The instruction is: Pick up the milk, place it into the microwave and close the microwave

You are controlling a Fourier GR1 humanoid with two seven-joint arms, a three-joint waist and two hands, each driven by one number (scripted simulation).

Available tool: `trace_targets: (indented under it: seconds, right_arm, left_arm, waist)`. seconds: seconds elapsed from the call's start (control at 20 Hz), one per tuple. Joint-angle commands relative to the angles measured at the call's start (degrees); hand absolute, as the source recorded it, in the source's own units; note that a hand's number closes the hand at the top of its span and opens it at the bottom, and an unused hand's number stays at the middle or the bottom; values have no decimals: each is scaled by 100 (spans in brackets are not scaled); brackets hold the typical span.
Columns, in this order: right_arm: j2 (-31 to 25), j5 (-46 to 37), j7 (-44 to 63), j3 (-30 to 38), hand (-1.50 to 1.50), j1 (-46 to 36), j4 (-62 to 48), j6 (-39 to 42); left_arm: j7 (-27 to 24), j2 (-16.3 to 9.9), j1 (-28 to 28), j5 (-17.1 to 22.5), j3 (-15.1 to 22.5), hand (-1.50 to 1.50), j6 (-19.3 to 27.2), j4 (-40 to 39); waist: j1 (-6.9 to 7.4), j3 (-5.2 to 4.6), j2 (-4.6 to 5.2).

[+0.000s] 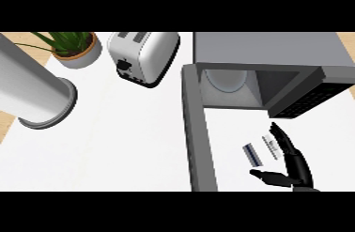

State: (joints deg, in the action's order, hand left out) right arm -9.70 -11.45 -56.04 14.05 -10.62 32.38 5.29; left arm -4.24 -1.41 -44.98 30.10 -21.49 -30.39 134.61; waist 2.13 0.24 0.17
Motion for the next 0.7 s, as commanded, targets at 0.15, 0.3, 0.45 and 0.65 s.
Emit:
trace_targets:
  seconds: [0.15,0.3,0.45,0.65]
  right_arm:
    - [-96,-80,-567,-15,150,-626,-949,404]
    - [35,-256,-969,-122,150,-566,-1212,162]
    - [-33,-126,-1017,16,150,-821,-1174,166]
    - [198,-52,-1107,-10,150,-998,-1242,424]
  left_arm:
    - [296,-74,-86,897,-6,-150,155,847]
    - [-138,-64,-134,922,-181,-150,-223,399]
    - [134,-73,-373,1033,-81,-150,-102,804]
    - [43,-221,-327,1158,-234,-150,-139,615]
  waist:
    - [9,10,28]
    - [44,6,20]
    - [15,11,24]
    - [10,8,21]
